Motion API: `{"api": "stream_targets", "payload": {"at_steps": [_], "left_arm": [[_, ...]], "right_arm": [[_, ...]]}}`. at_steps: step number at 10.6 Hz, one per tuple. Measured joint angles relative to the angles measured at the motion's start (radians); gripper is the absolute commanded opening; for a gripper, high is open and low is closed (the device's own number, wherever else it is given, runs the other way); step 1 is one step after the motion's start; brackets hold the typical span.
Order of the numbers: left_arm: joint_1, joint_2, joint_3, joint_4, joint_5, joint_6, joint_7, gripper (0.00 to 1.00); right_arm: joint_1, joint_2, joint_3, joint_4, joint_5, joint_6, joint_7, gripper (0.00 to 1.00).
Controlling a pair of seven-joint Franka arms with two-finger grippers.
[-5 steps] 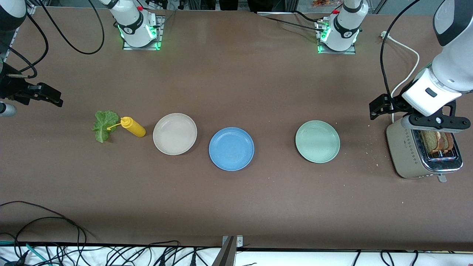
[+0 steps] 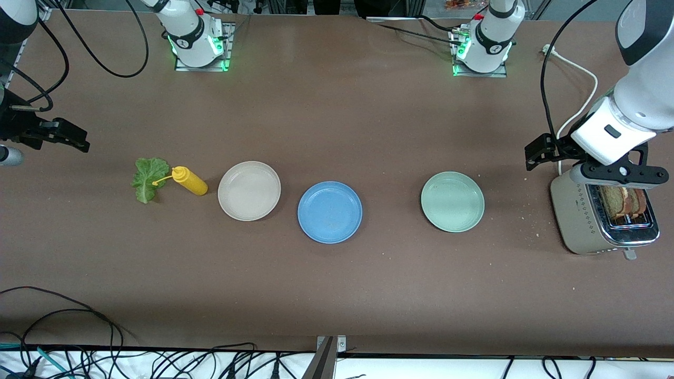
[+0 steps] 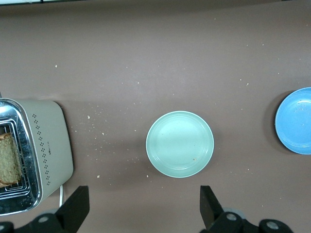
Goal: Make sandwich in blue plate with both arms
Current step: 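Move the left gripper down toward the bread slices in the toaster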
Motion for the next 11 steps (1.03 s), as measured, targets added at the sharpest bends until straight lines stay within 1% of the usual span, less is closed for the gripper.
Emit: {"api": "stream_targets", "payload": {"at_steps": [8,11], "left_arm": [[0.000,0.000,-0.002,0.000,0.000,-0.002,-0.002,1.00],[0.000,0.000,-0.002,0.000,0.000,-0.003,-0.002,1.00]], "right_arm": [[0.000,-0.001,0.000,0.001,-0.012,-0.010,0.000,1.00],[-0.001,-0.005,-0.001,0.018,-0.015,-0.011,0.000,1.00]]}}
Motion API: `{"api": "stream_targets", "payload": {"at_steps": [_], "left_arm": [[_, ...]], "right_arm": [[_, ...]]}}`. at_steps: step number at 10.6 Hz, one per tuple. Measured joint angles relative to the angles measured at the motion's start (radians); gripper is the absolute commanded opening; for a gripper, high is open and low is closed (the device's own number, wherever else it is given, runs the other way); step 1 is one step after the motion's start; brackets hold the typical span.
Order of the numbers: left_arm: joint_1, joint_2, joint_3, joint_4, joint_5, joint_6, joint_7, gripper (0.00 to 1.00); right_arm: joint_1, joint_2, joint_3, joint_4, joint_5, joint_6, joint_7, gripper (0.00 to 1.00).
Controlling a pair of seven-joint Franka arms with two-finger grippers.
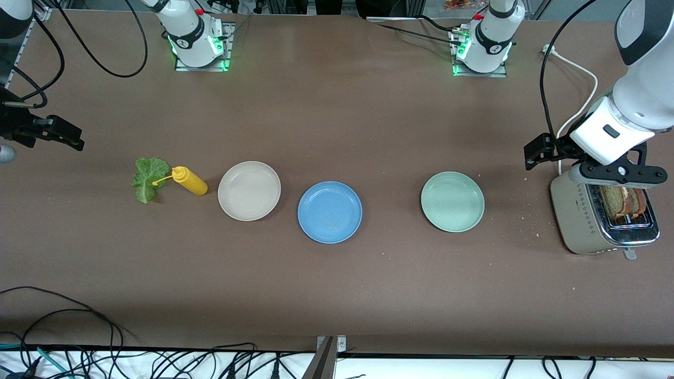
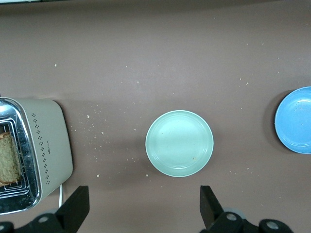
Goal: Make sandwich in blue plate with both arms
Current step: 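Move the left gripper down toward the bread slices in the toaster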
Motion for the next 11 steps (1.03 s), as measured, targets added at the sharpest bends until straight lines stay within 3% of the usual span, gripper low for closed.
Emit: {"api": "stream_targets", "payload": {"at_steps": [11], "left_arm": [[0.009,0.000,0.020,-0.001,0.000,-0.003,0.000,1.00]], "right_arm": [[0.000,0.032,0.000,0.055,-0.008,-0.095,0.000,1.00]]}}
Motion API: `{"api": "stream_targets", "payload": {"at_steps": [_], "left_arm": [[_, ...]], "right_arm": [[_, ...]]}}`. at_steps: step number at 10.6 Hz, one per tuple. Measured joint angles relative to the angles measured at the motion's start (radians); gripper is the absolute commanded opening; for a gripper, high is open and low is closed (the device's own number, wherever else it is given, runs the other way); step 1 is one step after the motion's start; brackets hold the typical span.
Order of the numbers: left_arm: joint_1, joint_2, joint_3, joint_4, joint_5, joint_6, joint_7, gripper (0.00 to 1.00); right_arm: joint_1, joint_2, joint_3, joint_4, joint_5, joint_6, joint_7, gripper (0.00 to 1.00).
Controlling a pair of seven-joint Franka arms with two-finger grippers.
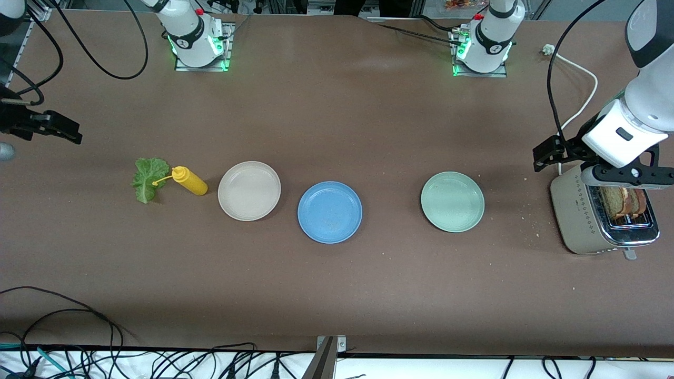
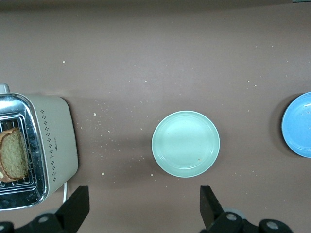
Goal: Make sandwich in blue plate with both arms
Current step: 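Move the left gripper down toward the bread slices in the toaster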
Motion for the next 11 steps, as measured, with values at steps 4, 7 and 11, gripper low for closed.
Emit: {"api": "stream_targets", "payload": {"at_steps": [4,7,11], "left_arm": [[0.000,0.005,0.001,-0.011,0.000,-0.048,0.001,1.00],[0.014,0.023,0.003,-0.021,0.000,-0.054,0.001,1.00],[0.021,0.040,0.004,-0.030,0.000,-0.054,0.001,1.00]], "right_arm": [[0.000,0.013,0.000,0.000,0.000,0.000,0.000,1.00],[0.000,0.017,0.000,0.000,-0.001,0.000,0.000,1.00],[0.000,0.019,0.000,0.000,-0.001,0.000,0.000,1.00]]}}
